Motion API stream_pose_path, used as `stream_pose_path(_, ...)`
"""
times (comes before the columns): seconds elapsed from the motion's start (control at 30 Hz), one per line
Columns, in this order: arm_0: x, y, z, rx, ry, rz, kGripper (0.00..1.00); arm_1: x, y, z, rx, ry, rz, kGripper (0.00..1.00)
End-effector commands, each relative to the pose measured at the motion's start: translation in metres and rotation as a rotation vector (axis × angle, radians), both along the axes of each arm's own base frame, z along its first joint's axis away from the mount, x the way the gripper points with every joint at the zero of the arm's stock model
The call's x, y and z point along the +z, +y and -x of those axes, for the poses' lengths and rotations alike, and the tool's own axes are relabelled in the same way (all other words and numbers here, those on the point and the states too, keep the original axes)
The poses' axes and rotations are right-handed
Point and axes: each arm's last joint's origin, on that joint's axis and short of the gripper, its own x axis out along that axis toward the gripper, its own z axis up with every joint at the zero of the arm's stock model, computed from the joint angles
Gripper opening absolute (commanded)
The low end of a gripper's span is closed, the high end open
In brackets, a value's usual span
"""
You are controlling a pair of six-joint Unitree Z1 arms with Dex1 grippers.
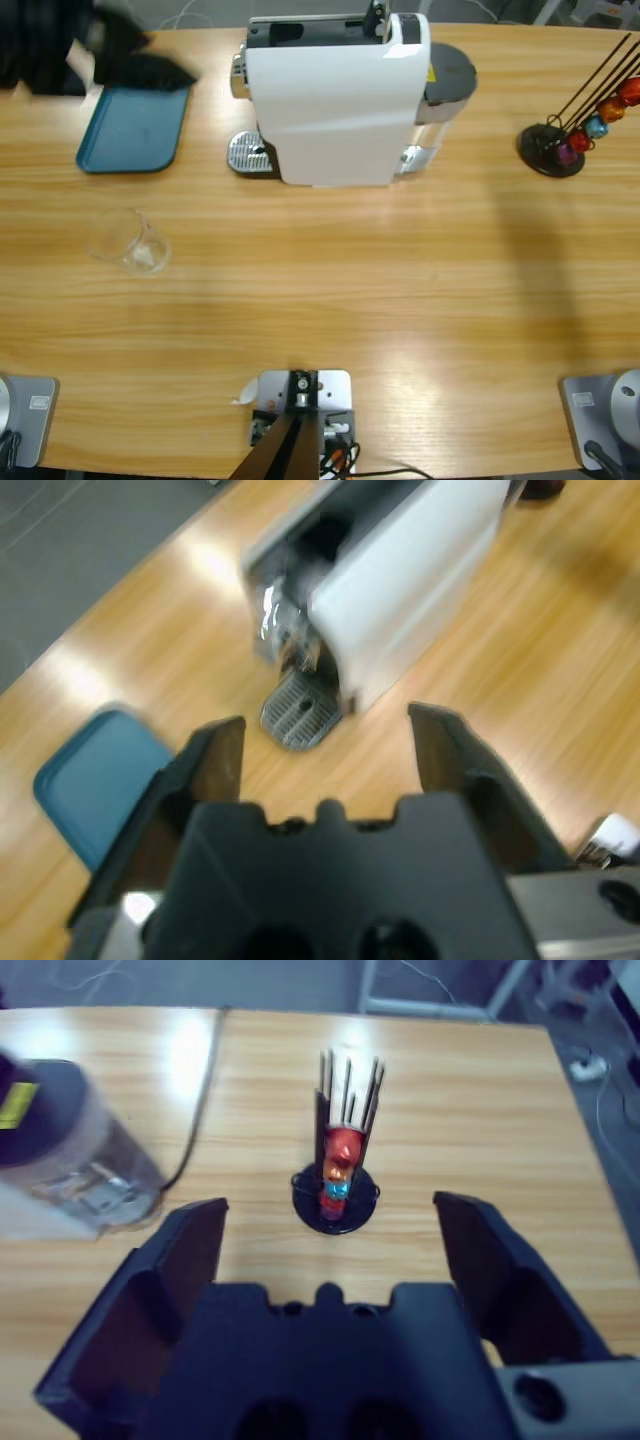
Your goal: Pour coffee
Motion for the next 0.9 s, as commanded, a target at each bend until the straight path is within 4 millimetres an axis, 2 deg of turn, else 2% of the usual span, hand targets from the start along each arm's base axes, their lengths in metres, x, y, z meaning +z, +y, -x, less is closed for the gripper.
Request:
stream_pose_path(0.03, -0.025, 0.039, 0.030, 0.023, 0.019, -0.063, 1.000, -0.052, 0.000, -0.043, -0.029, 0.049, -0.032, 0.890)
stream_pose_path(0.1, -0.025, 0.040, 0.028, 0.031, 0.021, -0.065, 1.000, -0.056, 0.001, -0.055, -0.027, 0.049, -0.030, 0.872)
stream_pose_path(0.23, -0.026, 0.041, 0.028, 0.037, 0.024, -0.066, 1.000, -0.063, -0.004, -0.065, -0.048, 0.062, -0.021, 0.764)
stream_pose_path(0.37, -0.029, 0.039, 0.026, 0.036, 0.033, -0.077, 1.000, -0.072, -0.007, -0.078, -0.049, 0.073, -0.043, 0.756)
stream_pose_path(0.43, -0.030, 0.038, 0.025, 0.037, 0.038, -0.081, 1.000, -0.075, -0.008, -0.083, -0.044, 0.076, -0.053, 0.688)
stream_pose_path(0.7, -0.035, 0.037, 0.024, 0.038, 0.050, -0.093, 1.000, -0.079, -0.010, -0.083, -0.051, 0.083, -0.050, 0.612)
stream_pose_path(0.77, -0.035, 0.038, 0.025, 0.038, 0.050, -0.093, 1.000, -0.079, -0.011, -0.084, -0.055, 0.075, -0.044, 0.515)
stream_pose_path(0.9, -0.036, 0.039, 0.026, 0.038, 0.051, -0.094, 1.000, -0.078, -0.014, -0.085, -0.066, 0.064, -0.046, 0.508)
